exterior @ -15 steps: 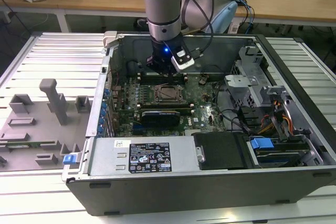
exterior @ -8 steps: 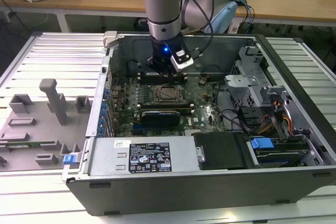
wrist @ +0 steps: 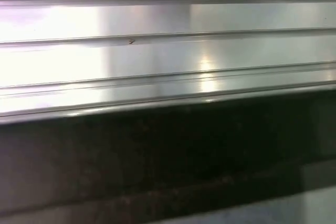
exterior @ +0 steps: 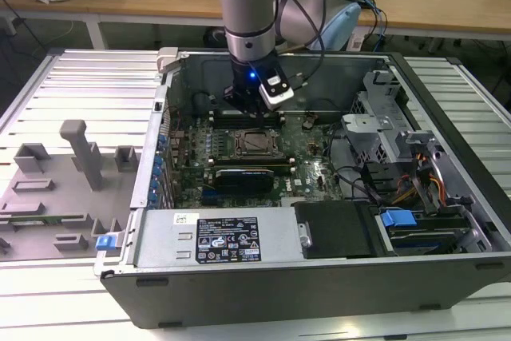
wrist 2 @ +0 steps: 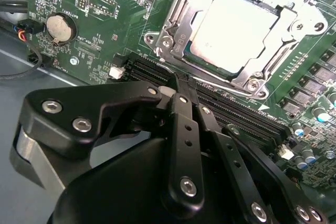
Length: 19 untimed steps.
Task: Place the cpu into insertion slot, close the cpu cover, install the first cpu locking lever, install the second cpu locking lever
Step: 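Install the first cpu locking lever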
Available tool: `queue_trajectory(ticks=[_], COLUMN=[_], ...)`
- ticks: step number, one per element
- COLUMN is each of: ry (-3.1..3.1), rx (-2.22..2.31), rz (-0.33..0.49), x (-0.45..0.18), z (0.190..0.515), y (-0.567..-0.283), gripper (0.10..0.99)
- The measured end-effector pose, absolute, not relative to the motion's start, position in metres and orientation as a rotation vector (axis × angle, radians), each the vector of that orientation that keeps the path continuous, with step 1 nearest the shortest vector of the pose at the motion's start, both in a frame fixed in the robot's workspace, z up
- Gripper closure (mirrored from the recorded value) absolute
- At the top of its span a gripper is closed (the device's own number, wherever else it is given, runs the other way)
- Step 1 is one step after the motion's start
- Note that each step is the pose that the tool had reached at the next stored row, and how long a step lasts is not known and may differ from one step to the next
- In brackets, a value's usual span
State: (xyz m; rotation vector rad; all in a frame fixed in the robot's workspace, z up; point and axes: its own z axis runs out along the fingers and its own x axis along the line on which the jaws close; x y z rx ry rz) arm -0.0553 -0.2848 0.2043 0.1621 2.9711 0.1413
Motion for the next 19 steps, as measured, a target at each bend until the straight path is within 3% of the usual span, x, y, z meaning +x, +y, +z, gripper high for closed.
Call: queue_trajectory(ticks=[19], ry=[2.97], rx=[0.174], rz=[0.114], x=[-0.0533], z=[0.2021], y=[-0.2848], gripper=[0.98])
